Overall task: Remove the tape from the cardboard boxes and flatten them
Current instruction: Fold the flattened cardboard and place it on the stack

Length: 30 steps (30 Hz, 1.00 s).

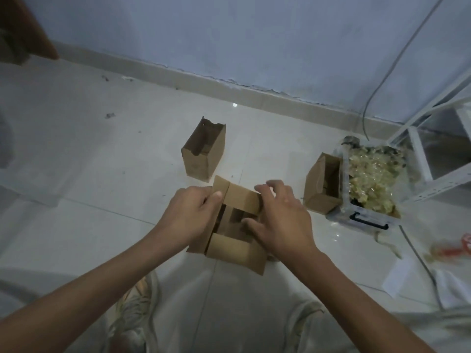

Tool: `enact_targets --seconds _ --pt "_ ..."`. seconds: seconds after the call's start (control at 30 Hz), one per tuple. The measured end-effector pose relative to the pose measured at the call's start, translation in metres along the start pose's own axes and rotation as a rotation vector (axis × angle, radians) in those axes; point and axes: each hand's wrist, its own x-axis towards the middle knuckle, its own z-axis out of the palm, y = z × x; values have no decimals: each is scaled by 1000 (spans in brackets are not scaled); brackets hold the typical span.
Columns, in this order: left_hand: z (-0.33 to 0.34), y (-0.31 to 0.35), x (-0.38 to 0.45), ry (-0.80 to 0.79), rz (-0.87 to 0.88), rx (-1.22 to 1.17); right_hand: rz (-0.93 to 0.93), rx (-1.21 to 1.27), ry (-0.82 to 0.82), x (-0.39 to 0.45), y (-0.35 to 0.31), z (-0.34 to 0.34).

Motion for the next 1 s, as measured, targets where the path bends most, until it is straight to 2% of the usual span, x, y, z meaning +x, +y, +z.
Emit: enact_targets --seconds 0.17,0.27,0.33,0.4,0.47,0.57,0.67,0.87,1.0 --pt "3 3 2 -41 24 20 -69 -220 -43 -2 -4 -10" --pt "6 0 5 -1 75 -34 -47 -191 -91 -3 -10 -12" --pt "9 -3 6 7 78 19 9 -152 -106 -4 -9 -13" --pt "13 -7 6 -42 -37 -2 52 -160 -125 -5 -6 -13" --pt "19 -10 5 -92 -190 -182 71 -171 -150 -5 -3 -10" --pt "29 -24 1 -34 -311 -284 143 -2 -91 -7 -1 -2" --pt "29 -31 0 -69 -414 -495 135 134 -46 -12 -4 4" --pt "21 -37 5 155 -301 -384 121 332 -25 -18 -3 11" --pt "17 -31 8 135 -280 -296 167 403 -43 -16 0 8"
